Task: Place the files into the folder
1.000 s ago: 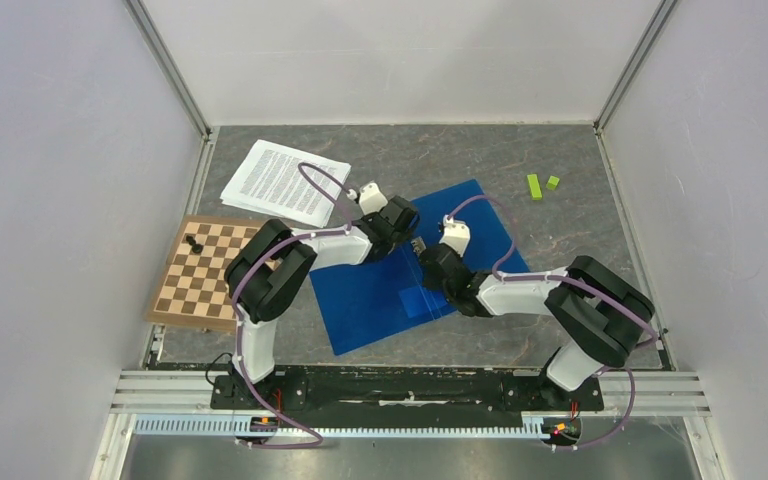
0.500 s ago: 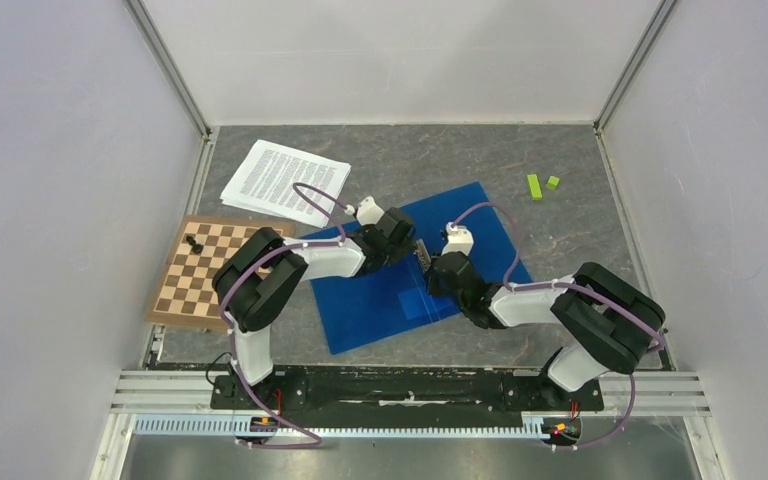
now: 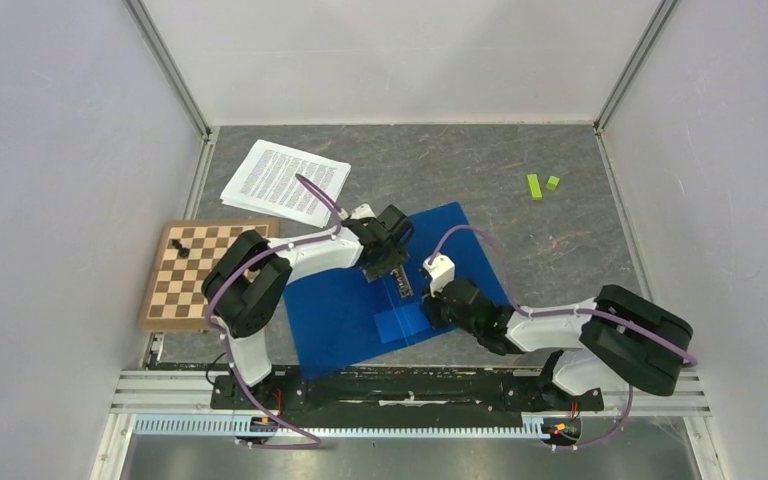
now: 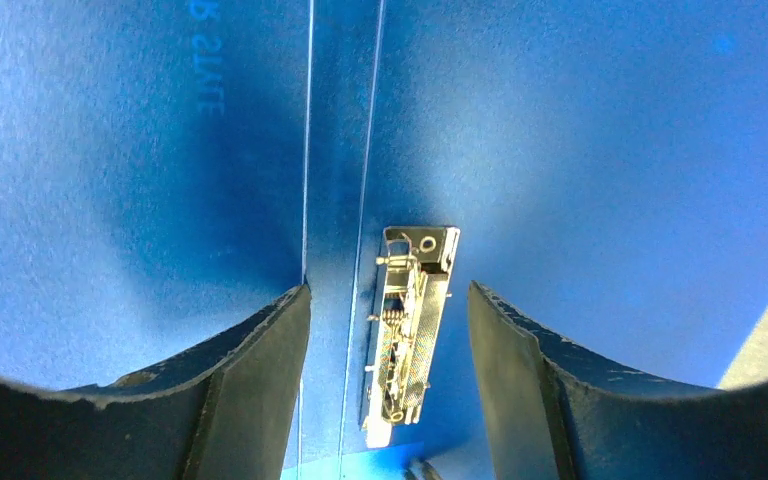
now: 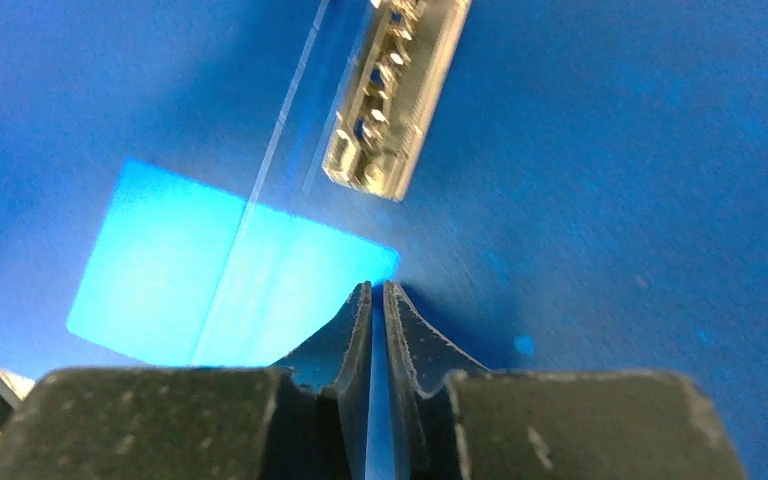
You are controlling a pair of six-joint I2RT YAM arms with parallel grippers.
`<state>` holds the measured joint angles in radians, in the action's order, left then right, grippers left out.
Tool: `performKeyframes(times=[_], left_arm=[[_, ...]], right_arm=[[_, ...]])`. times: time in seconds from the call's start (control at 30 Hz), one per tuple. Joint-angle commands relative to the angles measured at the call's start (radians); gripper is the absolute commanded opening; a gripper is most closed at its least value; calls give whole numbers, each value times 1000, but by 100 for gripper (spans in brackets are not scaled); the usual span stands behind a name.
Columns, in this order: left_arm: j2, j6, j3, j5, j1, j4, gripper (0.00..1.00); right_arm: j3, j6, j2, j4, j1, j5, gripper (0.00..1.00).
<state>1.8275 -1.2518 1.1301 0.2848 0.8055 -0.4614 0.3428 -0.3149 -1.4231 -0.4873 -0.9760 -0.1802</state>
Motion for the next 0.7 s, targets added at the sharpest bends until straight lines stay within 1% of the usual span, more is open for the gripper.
performKeyframes(times=[0.0,0.03,0.07,0.1,0.13,0.17,0.23,0.27,0.3,0.37,0.47,0.67], left_arm=[[60,137,-19,65,-93,-366,68],[64,150,-9,66,-103,-368,68],[68,158,6,74,-109,-379,68],[69,162,19,80,-117,-390,68],[68,175,26,76,-121,-390,68],[62,189,34,66,-123,-387,69],[44,211,51,49,-123,-387,69],[28,222,55,40,-123,-379,69],[12,231,60,30,-122,-373,70],[-22,240,71,31,-123,-374,72],[-56,251,96,50,-134,-395,76],[-82,280,132,39,-182,-407,80]], right_arm=[[-73,120,48,157,0,53,12],[-71,122,54,155,0,36,14],[-56,116,54,168,2,13,18],[-28,110,53,192,2,-3,28],[-7,97,53,202,2,-19,44],[17,82,54,209,2,-25,56],[63,62,52,214,-1,-52,72],[88,55,47,225,-1,-76,78],[120,55,31,237,-1,-107,82],[186,65,-14,259,-3,-151,83],[251,89,-76,254,-10,-156,83],[337,109,-167,243,-26,-143,83]])
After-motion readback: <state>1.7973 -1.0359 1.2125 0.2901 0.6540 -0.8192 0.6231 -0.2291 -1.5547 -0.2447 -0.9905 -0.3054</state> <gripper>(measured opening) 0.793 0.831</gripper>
